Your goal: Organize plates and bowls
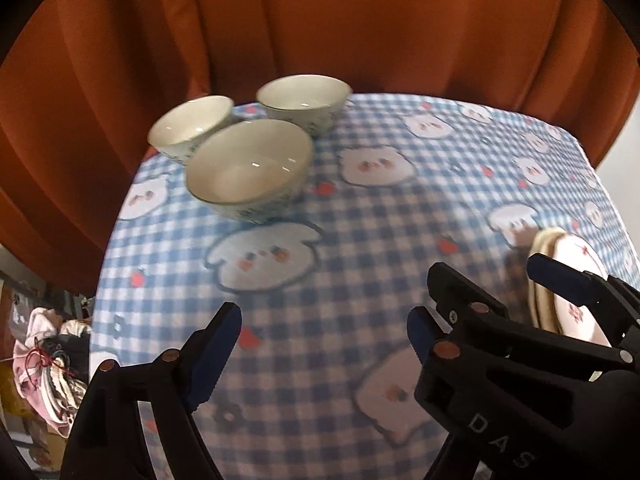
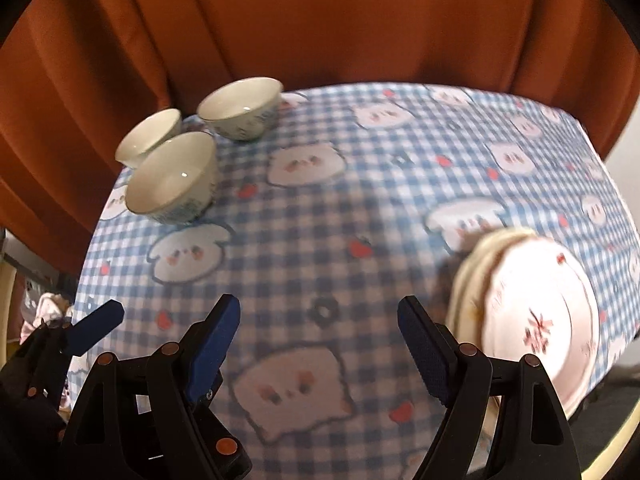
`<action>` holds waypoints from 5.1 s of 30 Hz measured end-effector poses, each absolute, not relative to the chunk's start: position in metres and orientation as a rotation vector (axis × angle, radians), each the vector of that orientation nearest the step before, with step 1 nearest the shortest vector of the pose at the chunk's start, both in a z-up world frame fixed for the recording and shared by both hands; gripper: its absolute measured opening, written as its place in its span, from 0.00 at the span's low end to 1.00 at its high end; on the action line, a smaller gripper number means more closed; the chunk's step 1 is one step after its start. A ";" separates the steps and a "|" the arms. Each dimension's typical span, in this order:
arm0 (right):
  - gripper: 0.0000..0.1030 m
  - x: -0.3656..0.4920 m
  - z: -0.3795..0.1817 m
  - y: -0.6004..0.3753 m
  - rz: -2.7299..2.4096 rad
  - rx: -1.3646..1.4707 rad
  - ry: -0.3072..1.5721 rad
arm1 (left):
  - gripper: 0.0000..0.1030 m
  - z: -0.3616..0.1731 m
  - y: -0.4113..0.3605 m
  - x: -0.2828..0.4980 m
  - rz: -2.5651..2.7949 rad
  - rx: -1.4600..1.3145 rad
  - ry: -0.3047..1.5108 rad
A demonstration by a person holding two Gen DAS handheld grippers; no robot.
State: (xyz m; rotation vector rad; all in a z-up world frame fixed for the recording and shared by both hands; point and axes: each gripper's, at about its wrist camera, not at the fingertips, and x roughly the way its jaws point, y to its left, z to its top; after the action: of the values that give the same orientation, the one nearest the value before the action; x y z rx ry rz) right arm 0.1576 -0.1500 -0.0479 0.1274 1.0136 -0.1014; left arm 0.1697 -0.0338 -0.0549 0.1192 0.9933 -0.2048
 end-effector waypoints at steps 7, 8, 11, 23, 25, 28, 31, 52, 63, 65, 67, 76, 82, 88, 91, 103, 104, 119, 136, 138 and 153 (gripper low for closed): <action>0.81 0.203 -0.055 -0.133 -0.031 0.141 0.977 | 0.83 -0.065 -0.014 0.210 -0.101 0.088 0.982; 0.81 0.212 -0.058 -0.130 -0.017 0.139 0.986 | 0.79 -0.066 -0.012 0.215 -0.096 0.079 0.984; 0.81 0.231 -0.059 -0.122 0.001 0.127 0.993 | 0.76 -0.066 -0.006 0.233 -0.081 0.049 0.981; 0.62 0.316 -0.062 -0.094 0.005 0.088 0.974 | 0.65 -0.078 0.023 0.310 0.045 0.023 0.961; 0.54 0.326 -0.068 -0.092 0.015 0.081 0.982 | 0.59 -0.084 0.024 0.318 0.044 0.022 0.975; 0.43 0.340 -0.078 -0.090 0.032 0.083 1.008 | 0.50 -0.094 0.026 0.331 0.054 0.004 1.003; 0.40 0.349 -0.086 -0.089 0.038 0.090 1.027 | 0.44 -0.101 0.027 0.337 0.058 0.000 1.017; 0.19 0.347 -0.078 -0.082 0.068 0.072 1.050 | 0.27 -0.091 0.019 0.323 0.044 -0.009 1.047; 0.19 0.295 -0.058 -0.102 0.007 0.096 1.036 | 0.27 -0.070 -0.002 0.273 -0.023 0.010 1.031; 0.19 0.282 -0.055 -0.107 -0.004 0.106 1.034 | 0.27 -0.066 -0.005 0.261 -0.036 0.016 1.023; 0.19 0.270 -0.051 -0.110 -0.013 0.114 1.026 | 0.27 -0.062 -0.007 0.248 -0.049 0.023 1.017; 0.19 0.212 -0.036 -0.133 -0.068 0.135 1.003 | 0.27 -0.051 -0.028 0.200 -0.114 0.059 1.003; 0.19 0.176 -0.037 -0.155 -0.096 0.148 1.005 | 0.27 -0.052 -0.050 0.173 -0.145 0.078 1.004; 0.19 0.149 -0.045 -0.175 -0.098 0.143 1.028 | 0.27 -0.063 -0.067 0.150 -0.145 0.092 1.040; 0.19 0.139 -0.053 -0.184 -0.084 0.138 1.051 | 0.27 -0.070 -0.073 0.142 -0.137 0.094 1.056; 0.19 0.140 -0.086 -0.202 -0.033 0.106 1.112 | 0.27 -0.103 -0.091 0.138 -0.077 0.074 1.131; 0.19 0.141 -0.089 -0.203 -0.028 0.103 1.121 | 0.27 -0.103 -0.092 0.137 -0.072 0.076 1.125; 0.45 0.145 -0.097 -0.204 0.045 0.062 1.137 | 0.63 -0.104 -0.096 0.130 -0.036 0.050 1.117; 0.82 0.150 -0.056 -0.180 0.065 0.032 1.004 | 0.77 -0.057 -0.065 0.143 -0.094 0.013 1.004; 0.83 0.154 -0.048 -0.172 0.051 0.026 0.989 | 0.77 -0.053 -0.057 0.149 -0.103 0.011 0.996; 0.83 0.207 -0.012 -0.085 0.030 0.038 0.916 | 0.77 -0.020 0.035 0.207 -0.060 0.026 0.917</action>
State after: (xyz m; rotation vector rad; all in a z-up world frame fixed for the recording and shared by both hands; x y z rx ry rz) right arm 0.2075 -0.0854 -0.0122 0.0380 0.9157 0.0301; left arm 0.2075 0.0350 -0.0197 0.0262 0.9173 -0.0599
